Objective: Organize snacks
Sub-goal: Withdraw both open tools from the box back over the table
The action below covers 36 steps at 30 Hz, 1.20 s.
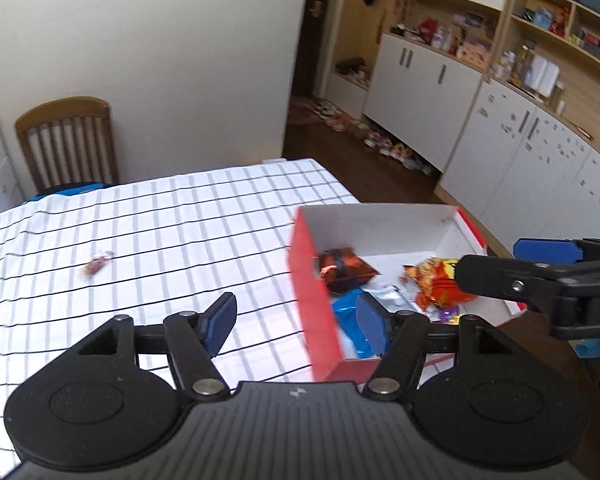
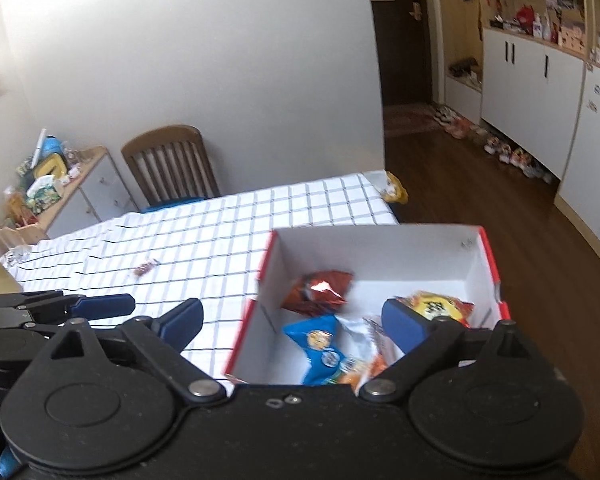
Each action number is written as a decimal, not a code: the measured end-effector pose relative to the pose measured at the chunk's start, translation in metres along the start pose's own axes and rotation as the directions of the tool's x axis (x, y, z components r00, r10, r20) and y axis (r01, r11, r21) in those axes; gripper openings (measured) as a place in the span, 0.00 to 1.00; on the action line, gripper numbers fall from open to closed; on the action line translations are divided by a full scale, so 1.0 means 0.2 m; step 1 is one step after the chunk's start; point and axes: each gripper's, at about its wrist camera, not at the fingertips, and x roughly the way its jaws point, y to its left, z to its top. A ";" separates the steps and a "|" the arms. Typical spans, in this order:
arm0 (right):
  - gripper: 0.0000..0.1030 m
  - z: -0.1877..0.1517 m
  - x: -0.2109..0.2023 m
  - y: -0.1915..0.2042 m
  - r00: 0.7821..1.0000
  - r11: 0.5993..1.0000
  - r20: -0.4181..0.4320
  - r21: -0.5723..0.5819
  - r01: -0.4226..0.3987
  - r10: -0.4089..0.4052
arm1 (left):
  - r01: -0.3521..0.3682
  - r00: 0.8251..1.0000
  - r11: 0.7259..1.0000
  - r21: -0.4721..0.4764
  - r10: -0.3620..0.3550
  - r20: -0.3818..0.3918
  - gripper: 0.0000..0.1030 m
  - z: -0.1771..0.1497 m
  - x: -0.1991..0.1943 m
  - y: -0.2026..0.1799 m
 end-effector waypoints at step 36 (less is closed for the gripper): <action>1.00 0.03 0.50 1.08 0.985 0.963 -0.024 -0.208 -0.174 0.173 | -0.377 0.906 0.871 -0.314 0.418 0.070 0.79 -0.26 -0.31 1.22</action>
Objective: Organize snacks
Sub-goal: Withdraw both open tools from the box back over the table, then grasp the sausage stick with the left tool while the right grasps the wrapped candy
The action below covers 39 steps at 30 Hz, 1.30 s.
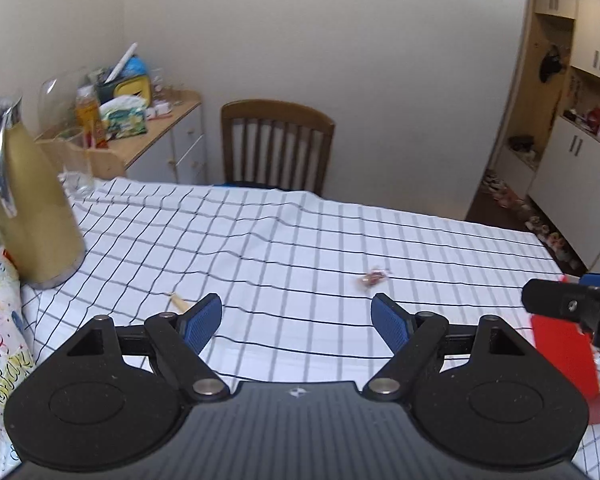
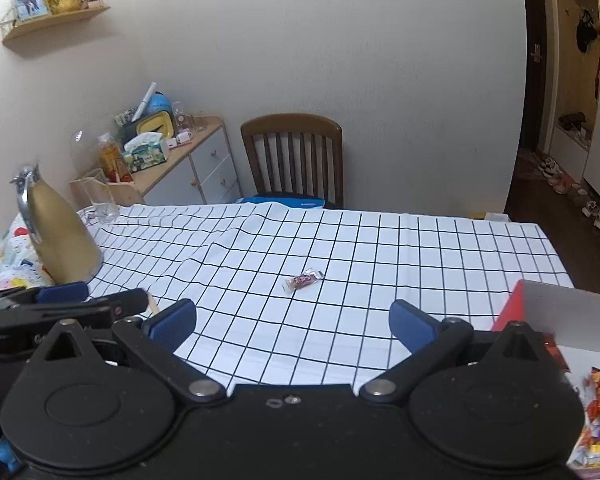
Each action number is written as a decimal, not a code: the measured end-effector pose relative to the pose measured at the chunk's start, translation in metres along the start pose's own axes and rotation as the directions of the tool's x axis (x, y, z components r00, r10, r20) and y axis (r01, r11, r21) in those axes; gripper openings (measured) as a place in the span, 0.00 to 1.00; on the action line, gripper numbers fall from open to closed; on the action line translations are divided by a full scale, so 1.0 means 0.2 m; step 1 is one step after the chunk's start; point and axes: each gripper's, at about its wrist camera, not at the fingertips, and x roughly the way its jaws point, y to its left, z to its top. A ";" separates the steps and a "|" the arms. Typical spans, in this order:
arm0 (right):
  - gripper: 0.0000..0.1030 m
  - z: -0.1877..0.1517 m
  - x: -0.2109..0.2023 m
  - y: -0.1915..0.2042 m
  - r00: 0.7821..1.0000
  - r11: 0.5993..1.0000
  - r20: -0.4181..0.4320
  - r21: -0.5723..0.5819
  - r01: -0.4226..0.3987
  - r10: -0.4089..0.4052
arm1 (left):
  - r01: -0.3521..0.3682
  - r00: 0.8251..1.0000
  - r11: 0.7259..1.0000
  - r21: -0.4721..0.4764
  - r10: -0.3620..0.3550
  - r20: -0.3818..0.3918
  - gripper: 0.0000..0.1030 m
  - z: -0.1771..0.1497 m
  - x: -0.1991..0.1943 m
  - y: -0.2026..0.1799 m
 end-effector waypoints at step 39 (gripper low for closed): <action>0.76 0.18 1.14 0.00 0.946 0.960 -0.263 0.150 0.237 -0.192 | -0.198 0.966 0.930 -0.310 0.133 -0.220 0.78 -0.19 0.80 0.60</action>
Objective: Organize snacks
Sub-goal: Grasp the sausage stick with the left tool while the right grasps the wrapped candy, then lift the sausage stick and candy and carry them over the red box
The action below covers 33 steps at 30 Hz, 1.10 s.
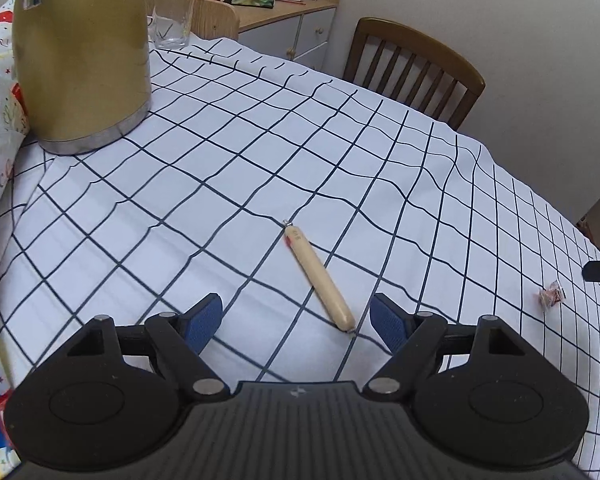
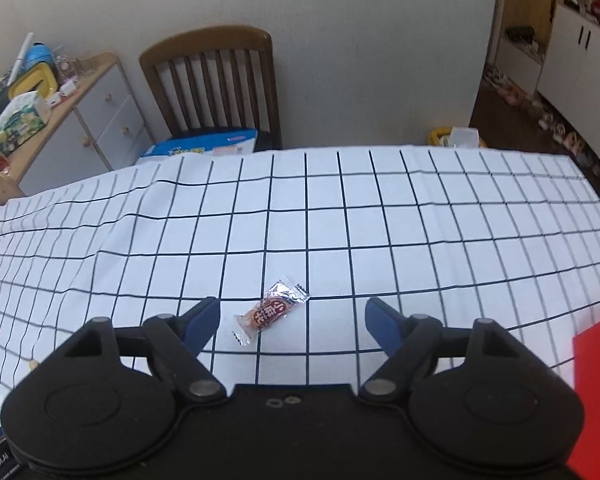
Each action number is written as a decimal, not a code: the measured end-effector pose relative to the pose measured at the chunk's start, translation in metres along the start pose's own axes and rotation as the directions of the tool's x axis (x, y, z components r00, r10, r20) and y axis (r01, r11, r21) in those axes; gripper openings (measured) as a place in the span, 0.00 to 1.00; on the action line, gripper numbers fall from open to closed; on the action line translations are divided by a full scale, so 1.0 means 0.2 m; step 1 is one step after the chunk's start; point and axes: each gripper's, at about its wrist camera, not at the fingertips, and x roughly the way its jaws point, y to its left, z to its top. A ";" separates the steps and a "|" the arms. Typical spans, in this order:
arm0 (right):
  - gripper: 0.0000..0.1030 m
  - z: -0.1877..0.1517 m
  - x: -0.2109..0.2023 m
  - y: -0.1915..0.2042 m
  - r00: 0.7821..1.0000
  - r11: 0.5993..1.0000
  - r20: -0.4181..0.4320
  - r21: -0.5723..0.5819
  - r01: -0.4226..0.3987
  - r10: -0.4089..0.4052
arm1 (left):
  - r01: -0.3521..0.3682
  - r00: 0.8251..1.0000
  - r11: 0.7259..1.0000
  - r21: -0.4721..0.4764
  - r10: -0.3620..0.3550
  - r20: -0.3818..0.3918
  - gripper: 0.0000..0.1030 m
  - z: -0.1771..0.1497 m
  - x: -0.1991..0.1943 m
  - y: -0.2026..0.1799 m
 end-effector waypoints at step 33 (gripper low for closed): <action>0.16 -0.03 0.30 0.20 0.989 0.995 -0.124 -0.066 0.071 -0.079 | -0.049 0.999 0.999 -0.010 0.049 0.010 0.11 0.06 0.11 0.01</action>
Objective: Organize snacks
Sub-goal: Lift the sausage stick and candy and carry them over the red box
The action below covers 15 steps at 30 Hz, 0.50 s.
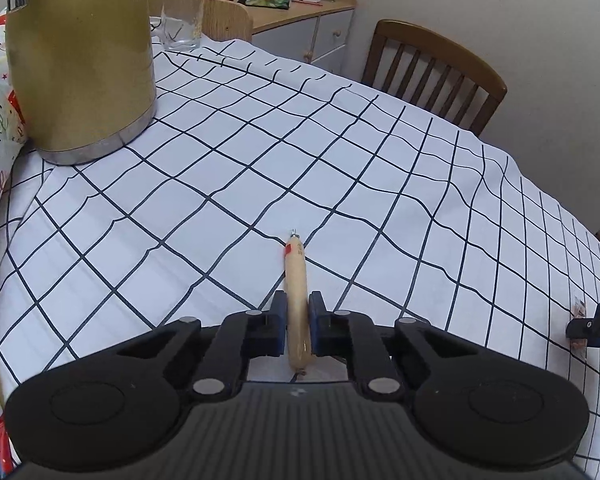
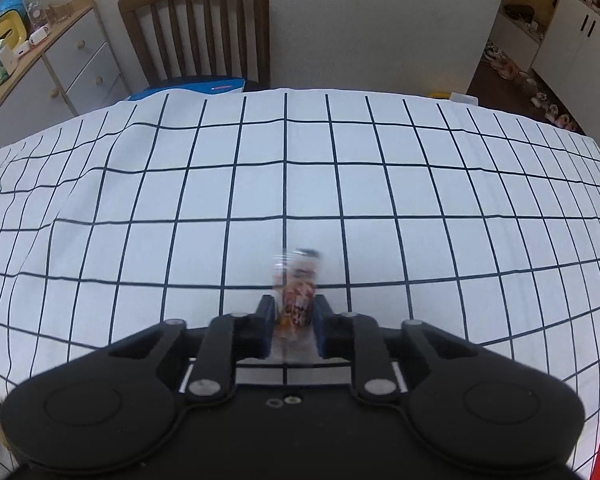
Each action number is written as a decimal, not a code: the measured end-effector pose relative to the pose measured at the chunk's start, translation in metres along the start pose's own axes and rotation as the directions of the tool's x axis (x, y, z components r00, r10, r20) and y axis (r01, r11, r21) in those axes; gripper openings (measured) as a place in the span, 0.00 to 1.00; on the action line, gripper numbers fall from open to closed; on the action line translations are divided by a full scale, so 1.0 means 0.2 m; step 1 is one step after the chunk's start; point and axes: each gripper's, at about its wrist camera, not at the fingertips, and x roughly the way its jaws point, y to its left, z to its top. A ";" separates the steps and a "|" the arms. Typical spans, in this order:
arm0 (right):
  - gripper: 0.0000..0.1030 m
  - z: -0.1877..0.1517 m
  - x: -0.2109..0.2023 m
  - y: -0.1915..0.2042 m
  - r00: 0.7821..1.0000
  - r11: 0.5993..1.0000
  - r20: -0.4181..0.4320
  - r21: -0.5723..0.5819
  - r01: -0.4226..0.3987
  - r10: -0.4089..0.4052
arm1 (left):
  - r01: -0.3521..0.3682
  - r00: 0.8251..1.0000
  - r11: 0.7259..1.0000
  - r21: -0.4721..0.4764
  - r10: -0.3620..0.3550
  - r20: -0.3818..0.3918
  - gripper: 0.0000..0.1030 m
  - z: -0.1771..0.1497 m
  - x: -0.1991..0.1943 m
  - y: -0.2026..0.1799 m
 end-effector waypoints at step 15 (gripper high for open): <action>0.13 -0.32 -0.24 -0.09 0.996 0.982 -0.006 -0.166 -0.093 0.093 | 0.071 0.997 0.997 0.003 -0.071 -0.038 0.10 -0.12 -0.14 0.07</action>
